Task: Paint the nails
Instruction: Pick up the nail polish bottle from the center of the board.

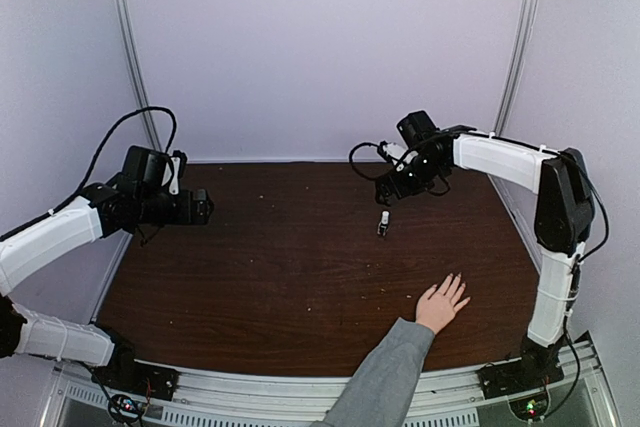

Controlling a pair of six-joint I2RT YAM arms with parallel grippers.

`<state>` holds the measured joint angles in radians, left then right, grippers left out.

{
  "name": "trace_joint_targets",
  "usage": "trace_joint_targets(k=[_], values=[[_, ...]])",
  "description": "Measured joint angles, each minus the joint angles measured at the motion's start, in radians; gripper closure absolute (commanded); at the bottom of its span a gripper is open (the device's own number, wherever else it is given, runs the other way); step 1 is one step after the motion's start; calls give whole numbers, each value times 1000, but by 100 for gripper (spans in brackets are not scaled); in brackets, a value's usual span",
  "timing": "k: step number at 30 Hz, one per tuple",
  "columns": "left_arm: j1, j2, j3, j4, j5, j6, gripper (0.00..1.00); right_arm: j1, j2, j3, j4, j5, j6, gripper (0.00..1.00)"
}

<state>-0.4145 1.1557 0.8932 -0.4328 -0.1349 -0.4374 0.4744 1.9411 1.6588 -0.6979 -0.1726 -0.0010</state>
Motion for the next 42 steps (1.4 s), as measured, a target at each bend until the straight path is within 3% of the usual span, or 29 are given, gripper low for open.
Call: trace_joint_targets(k=[12, 34, 42], values=[[0, -3, -13, 14, 8, -2, 2, 14, 118, 56, -74, 25, -1, 40], [0, -18, -40, 15, 7, -18, 2, 23, 190, 57, -60, 13, 15, 67], [0, -19, -45, 14, -3, -21, 2, 25, 191, 57, -51, 12, 25, 83]])
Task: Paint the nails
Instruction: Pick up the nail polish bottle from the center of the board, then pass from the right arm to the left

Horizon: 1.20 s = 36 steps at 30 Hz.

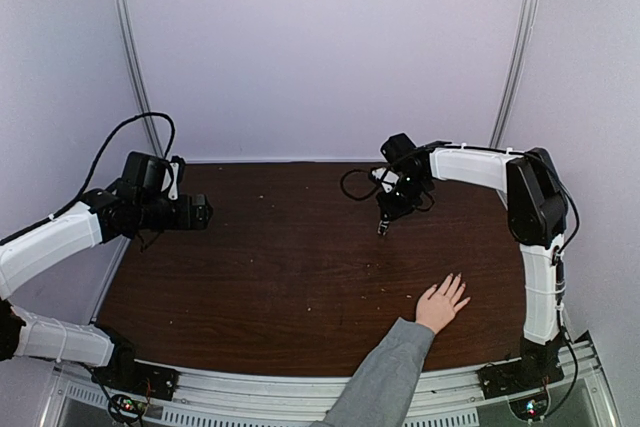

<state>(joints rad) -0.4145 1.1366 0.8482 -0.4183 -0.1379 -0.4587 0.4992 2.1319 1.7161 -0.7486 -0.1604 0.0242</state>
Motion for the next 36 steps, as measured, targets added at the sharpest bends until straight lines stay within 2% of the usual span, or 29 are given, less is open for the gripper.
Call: trace_joint_targets(k=[2, 10, 15, 19, 26, 31, 36], values=[[0, -1, -1, 0, -7, -3, 2, 0, 0, 0, 1, 0, -1, 87], [0, -68, -51, 30, -80, -28, 2, 0, -2, -1, 3, -25, -3, 93], [0, -119, -105, 51, -93, -35, 2, 8, -76, -57, 14, -60, 0, 94], [0, -130, -118, 96, 0, -15, 2, 30, -173, -88, 18, -90, 6, 94], [-11, -163, -221, 296, 294, 10, 2, 117, -331, -93, 19, -169, 0, 95], [-99, -163, -243, 409, 367, 32, 2, 167, -419, -95, 6, -202, 1, 94], [-291, -124, -248, 513, 243, 110, 2, 182, -477, -97, 6, -195, 54, 94]])
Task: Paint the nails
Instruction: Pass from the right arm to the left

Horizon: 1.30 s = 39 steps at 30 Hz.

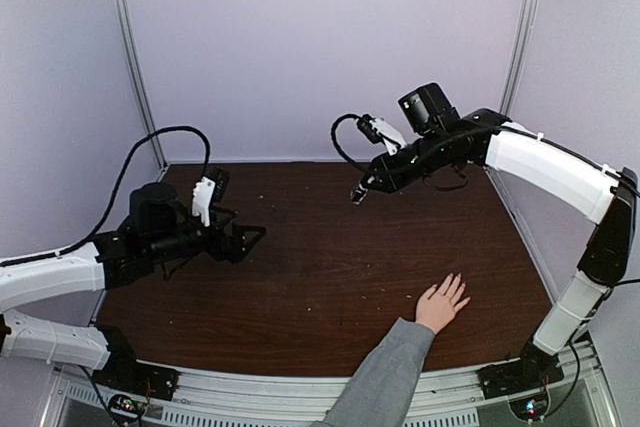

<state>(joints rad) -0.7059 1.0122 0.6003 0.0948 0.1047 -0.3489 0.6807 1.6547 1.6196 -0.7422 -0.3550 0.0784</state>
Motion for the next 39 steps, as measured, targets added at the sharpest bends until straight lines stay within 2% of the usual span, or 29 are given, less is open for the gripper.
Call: trace_joint_targets(k=[4, 9, 18, 22, 31, 39], values=[[-140, 120, 0, 126, -153, 90, 2, 20, 3, -2, 6, 39, 63, 95], [-259, 314, 36, 278, -292, 238, 2, 84, 8, -13, 16, 75, 129, 96], [-329, 534, 161, 481, -367, 372, 4, 151, 9, -23, 41, 140, 210, 95], [-364, 595, 205, 542, -387, 418, 11, 159, 9, -27, 62, 158, 237, 95], [-391, 673, 277, 596, -460, 498, 37, 178, 9, -29, 74, 207, 277, 96], [-399, 721, 317, 613, -539, 524, 44, 191, 10, -29, 80, 219, 294, 95]])
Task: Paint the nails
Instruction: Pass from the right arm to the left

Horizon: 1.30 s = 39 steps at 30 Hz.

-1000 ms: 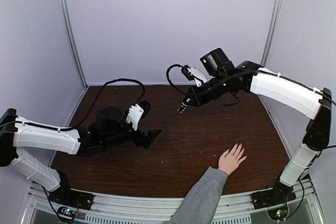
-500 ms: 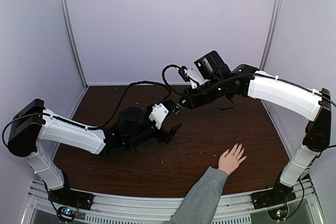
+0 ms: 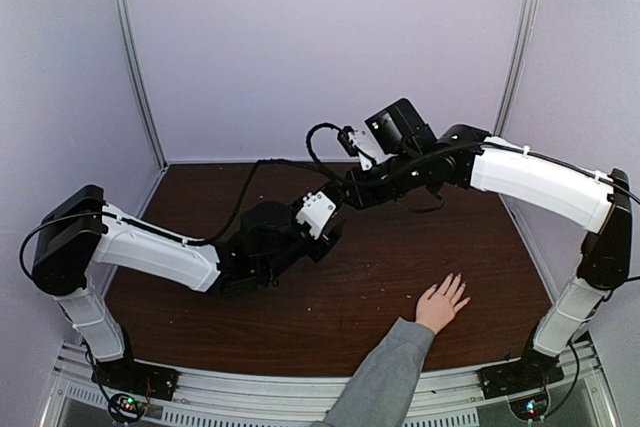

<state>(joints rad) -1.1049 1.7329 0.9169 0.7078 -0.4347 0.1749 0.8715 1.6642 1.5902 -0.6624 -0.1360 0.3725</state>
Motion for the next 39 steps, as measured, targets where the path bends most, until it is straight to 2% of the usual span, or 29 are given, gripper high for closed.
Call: trace_joint_targets(k=[19, 22, 25, 39], values=[[-22, 71, 44, 61, -145, 95, 64, 16, 0, 0, 5, 7, 23, 95], [-23, 77, 44, 78, -158, 108, 63, 15, 0, -1, 6, 7, 25, 95], [-23, 81, 44, 90, -163, 114, 59, 15, 0, -4, 11, 7, 28, 95], [-23, 87, 44, 119, -187, 138, 55, 14, 0, -6, 23, 6, 32, 94]])
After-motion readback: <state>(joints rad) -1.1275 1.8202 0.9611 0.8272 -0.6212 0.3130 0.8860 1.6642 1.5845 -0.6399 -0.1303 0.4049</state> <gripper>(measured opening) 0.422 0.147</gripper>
